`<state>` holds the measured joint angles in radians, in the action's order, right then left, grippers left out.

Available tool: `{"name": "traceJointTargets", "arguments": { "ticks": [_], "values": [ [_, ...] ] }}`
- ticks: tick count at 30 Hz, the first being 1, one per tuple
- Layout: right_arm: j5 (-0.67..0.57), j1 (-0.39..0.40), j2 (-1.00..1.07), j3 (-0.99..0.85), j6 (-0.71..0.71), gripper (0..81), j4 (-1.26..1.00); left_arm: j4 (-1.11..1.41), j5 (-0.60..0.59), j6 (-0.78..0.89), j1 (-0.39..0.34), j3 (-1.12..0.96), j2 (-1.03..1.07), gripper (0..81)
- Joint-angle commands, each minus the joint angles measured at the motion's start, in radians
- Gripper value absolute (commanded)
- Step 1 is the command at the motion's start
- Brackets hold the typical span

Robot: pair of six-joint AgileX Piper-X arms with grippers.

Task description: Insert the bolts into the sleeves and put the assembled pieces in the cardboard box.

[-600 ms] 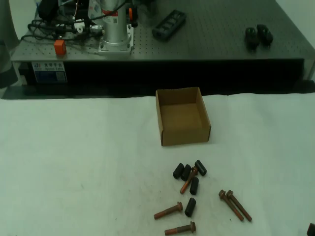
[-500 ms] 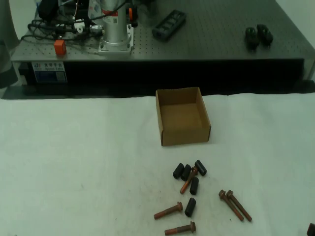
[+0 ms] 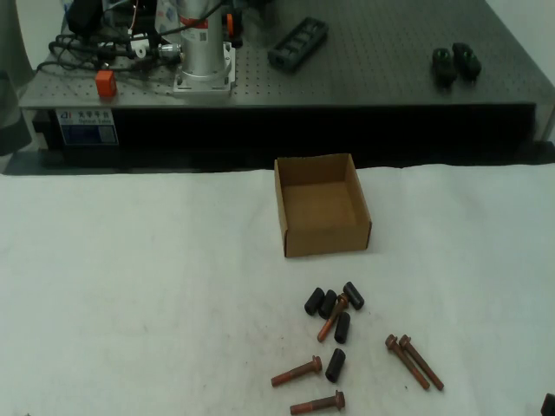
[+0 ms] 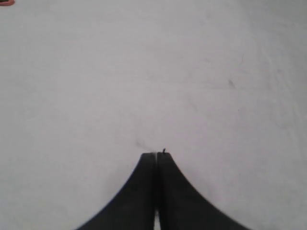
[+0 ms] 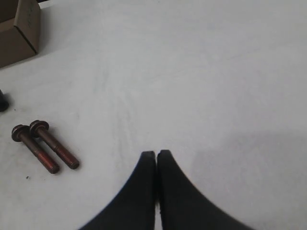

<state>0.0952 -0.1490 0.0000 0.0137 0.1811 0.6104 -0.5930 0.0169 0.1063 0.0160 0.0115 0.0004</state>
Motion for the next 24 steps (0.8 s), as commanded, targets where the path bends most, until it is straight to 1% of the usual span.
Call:
{"name": "traceJointTargets", "arguments": {
  "ticks": [1,15,18,22,24],
  "values": [
    [-0.009,0.0,0.0,-0.014,0.002,0.0,-0.003,0.019,-0.002,-0.011,-0.003,-0.012,0.0,0.6],
    [-0.009,0.0,0.0,-0.014,0.002,0.0,-0.003,0.023,-0.009,-0.011,-0.003,-0.012,0.0,0.6],
    [-0.009,0.0,0.0,-0.014,0.002,0.0,-0.003,0.057,-0.093,0.016,-0.003,-0.012,0.0,0.6],
    [-0.009,0.0,0.0,-0.014,0.002,0.0,-0.003,0.143,-0.299,0.027,-0.003,-0.012,0.0,0.6],
    [-0.009,0.0,0.0,-0.014,0.002,0.0,-0.003,0.174,-0.37,0.027,-0.003,-0.012,0.0,0.6]
  ]
}}
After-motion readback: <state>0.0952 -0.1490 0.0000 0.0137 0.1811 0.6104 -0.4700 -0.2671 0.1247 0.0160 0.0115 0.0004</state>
